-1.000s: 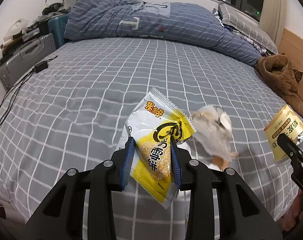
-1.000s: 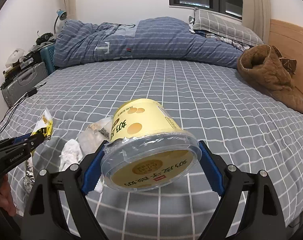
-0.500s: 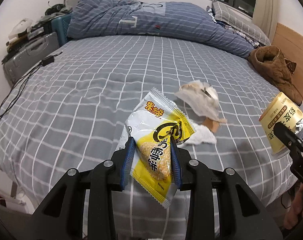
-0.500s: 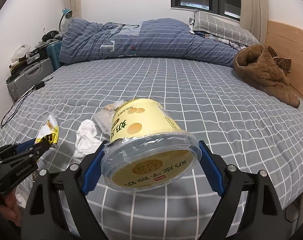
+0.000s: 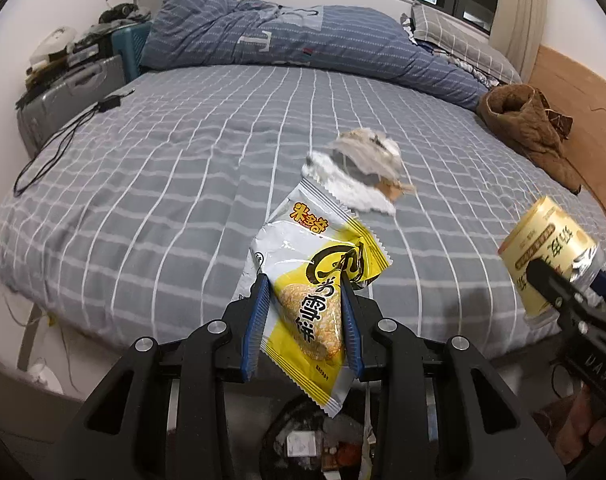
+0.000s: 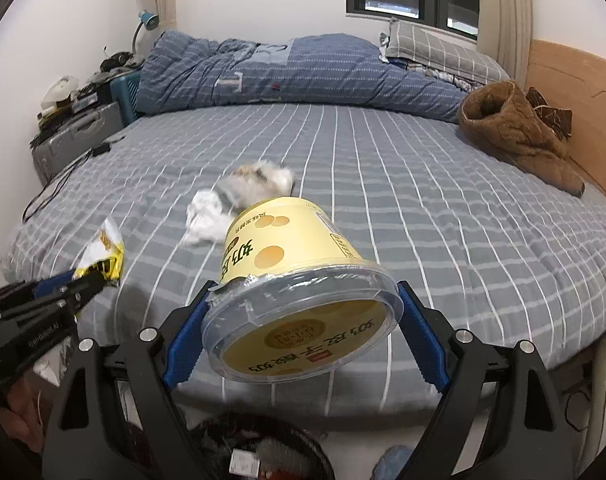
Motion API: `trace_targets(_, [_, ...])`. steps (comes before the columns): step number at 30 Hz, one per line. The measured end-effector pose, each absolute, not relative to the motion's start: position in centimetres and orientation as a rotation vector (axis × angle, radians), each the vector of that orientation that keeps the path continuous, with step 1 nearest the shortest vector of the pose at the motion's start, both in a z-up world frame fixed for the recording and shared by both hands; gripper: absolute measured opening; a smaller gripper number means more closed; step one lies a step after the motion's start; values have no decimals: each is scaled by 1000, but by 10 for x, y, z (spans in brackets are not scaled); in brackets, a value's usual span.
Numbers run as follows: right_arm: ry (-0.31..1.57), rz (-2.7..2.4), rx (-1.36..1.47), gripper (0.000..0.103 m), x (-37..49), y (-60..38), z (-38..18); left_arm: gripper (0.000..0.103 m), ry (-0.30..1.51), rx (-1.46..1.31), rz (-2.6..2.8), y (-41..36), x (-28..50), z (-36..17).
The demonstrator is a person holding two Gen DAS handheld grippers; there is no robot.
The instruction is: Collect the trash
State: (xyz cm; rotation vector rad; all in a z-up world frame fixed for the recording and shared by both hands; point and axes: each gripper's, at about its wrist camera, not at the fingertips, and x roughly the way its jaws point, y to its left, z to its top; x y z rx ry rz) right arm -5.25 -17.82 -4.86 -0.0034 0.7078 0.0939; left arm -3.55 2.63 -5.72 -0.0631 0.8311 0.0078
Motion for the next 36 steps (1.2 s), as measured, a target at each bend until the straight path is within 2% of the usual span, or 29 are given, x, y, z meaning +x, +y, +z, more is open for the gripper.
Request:
trace_targets(12, [773,120,-38,83,-124,-167,-64,33,913,-50,2,24,-105,-78])
trace_targets(24, [839,125,-27,83,-159,-168,-66,33,969,-45,35,30,-139,-75])
trace_targets(36, [941,133,-59,83,-151,-163,-113,33,1062,-15,28,34,-137,-127])
